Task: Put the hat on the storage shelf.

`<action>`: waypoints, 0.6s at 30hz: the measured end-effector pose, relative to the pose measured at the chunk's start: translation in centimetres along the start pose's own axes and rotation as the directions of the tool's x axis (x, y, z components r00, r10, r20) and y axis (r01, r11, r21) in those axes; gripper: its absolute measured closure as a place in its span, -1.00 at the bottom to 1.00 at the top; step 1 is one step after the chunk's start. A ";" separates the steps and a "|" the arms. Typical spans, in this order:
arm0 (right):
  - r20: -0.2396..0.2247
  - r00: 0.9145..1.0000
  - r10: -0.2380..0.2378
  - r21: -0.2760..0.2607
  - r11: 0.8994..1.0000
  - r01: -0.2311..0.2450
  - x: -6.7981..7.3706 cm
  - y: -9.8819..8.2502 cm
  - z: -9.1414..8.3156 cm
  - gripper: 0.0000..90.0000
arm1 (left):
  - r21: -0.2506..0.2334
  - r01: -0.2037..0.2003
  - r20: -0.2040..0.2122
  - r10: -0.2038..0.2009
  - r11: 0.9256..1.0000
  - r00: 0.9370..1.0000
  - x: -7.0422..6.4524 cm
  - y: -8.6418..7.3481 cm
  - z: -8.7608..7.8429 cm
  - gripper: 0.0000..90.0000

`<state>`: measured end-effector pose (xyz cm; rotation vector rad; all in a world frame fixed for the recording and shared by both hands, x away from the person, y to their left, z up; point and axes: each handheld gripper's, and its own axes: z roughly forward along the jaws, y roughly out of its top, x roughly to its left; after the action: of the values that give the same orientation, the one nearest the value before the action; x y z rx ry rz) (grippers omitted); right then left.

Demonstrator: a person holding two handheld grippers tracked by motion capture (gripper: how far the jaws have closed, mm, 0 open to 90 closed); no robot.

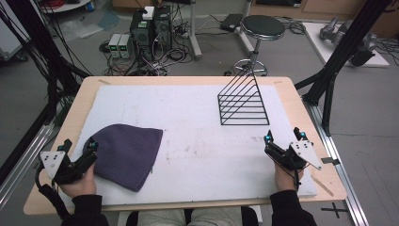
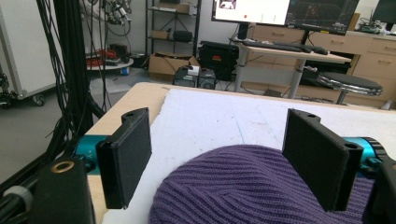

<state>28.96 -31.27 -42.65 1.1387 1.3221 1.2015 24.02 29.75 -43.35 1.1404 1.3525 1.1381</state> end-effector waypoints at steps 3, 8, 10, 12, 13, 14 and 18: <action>-0.003 1.000 0.005 0.005 1.000 -0.005 0.1 0.0 0.0 -0.80 | 0.001 0.005 0.000 -0.005 1.000 1.000 0.0 0.0 0.0 -0.47; -0.004 1.000 0.006 0.007 1.000 -0.006 0.1 0.0 0.0 -0.80 | 0.018 0.021 0.006 -0.021 1.000 1.000 0.1 0.0 0.0 -0.47; -0.005 1.000 0.006 0.009 1.000 -0.006 0.0 -0.1 0.0 -0.80 | 0.018 0.029 0.008 -0.029 0.999 1.000 0.1 0.1 0.0 -0.49; -0.005 1.000 0.009 0.010 1.000 -0.008 0.0 -0.1 0.0 -0.80 | 0.014 0.027 0.004 -0.027 1.000 1.000 0.1 0.3 -0.1 -0.49; -0.006 1.000 0.012 0.011 1.000 -0.012 0.1 -0.1 0.0 -0.80 | 0.011 0.027 0.006 -0.027 1.000 1.000 0.1 0.3 -0.1 -0.49; -0.006 1.000 0.010 0.011 1.000 -0.009 0.1 -0.1 0.1 -0.80 | 0.011 0.024 0.006 -0.024 1.000 1.000 0.0 0.3 -0.2 -0.49; -0.007 1.000 0.003 0.012 1.000 -0.002 0.1 -0.1 0.1 -0.80 | 0.019 0.023 0.011 -0.023 1.000 1.000 -0.1 0.3 -0.1 -0.49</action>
<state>29.06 -31.20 -42.74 1.1460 1.3352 1.2019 23.92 29.72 -43.04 1.1400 1.3672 1.1036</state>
